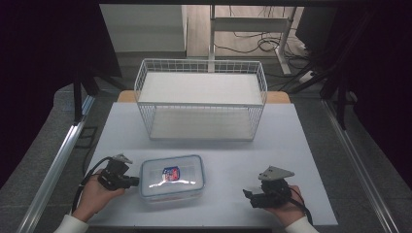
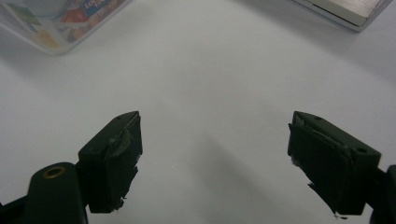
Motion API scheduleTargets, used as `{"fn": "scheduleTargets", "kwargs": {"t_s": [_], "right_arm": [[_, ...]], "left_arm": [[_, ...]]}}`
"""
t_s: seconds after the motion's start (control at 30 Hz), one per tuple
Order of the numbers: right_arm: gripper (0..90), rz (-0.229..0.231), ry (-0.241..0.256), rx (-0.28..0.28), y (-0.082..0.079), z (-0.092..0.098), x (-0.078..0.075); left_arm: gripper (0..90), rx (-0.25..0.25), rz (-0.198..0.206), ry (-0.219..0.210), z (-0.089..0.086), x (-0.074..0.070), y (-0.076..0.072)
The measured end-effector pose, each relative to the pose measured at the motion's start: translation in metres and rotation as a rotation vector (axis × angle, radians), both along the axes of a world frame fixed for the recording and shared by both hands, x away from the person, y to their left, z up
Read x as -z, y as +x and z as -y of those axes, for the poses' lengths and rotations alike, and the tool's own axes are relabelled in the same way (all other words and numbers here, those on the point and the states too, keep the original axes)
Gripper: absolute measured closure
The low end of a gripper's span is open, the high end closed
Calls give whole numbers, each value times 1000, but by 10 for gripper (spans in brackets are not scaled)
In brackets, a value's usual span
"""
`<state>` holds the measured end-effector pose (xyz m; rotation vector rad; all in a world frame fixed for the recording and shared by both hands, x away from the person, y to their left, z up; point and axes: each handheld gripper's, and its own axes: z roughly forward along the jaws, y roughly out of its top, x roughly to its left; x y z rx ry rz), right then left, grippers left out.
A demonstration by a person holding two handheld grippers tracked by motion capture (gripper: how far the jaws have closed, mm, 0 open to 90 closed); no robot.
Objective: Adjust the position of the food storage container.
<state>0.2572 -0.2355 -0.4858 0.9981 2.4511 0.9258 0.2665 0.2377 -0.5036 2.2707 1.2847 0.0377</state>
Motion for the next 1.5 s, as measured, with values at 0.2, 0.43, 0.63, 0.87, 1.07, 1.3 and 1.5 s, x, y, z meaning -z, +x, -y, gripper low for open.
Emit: {"fn": "scheduleTargets", "kwargs": {"t_s": [0.2, 0.43, 0.63, 0.87, 1.07, 1.3, 1.5], "right_arm": [[180, -1, 9, -2, -1, -1, -1], [180, 4, 11, 0, -1, 0, -1], [179, 5, 13, 4, 0, 1, -1], [179, 8, 14, 6, 1, 3, -1], [179, 12, 19, 5, 0, 3, -1], [179, 15, 20, 4, 1, 4, -1], [179, 27, 32, 8, 0, 5, -3]], "left_arm": [[896, 16, -1, 0, 15, 1, 10], [896, 52, -13, -19, 39, 4, 20], [897, 89, -10, -28, 66, 5, 31], [896, 100, 5, -42, 90, 5, 41], [896, 104, 10, -45, 97, 6, 45], [896, 102, 20, -55, 95, 6, 47], [895, 78, 43, -73, 89, 3, 44]]}}
